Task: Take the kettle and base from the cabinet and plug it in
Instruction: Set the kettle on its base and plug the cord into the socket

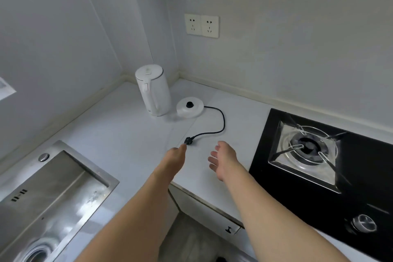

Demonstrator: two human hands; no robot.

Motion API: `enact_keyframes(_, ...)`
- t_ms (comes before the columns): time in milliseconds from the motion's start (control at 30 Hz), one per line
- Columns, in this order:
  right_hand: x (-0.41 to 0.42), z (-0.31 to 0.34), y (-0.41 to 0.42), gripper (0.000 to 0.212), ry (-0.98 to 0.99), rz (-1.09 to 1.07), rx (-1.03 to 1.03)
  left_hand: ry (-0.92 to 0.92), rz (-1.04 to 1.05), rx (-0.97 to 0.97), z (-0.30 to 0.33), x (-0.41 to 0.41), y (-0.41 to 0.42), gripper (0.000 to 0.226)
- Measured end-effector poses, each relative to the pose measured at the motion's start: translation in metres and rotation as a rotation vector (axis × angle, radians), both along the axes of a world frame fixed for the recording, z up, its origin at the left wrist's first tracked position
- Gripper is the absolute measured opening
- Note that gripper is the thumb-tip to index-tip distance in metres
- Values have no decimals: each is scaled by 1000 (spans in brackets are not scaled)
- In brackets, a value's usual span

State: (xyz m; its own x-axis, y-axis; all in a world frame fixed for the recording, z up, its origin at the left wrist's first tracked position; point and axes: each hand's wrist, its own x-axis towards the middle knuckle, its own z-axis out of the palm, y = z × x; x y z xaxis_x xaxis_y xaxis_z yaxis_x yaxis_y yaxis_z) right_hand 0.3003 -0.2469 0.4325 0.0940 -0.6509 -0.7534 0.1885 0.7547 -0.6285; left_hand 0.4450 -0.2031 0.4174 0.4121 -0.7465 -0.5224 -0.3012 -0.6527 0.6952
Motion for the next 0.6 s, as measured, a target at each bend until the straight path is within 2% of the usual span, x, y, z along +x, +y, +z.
enact_keyframes(133,37,9,-49,37,19,63,-25,7,82,-16,6,45,-39,40)
enact_keyframes(233,64,13,-81,21,29,90,-41,51,168,-80,9,75,-72,41)
enact_keyframes(300,85,13,-106,19,22,106,-55,51,232,-125,12,98,-97,40)
enact_keyframes(433,127,18,-150,37,12,156,-91,74,413,-243,18,147,-139,47)
enact_keyframes(600,200,33,-208,47,87,266,-129,263,629,-352,33,221,-195,53)
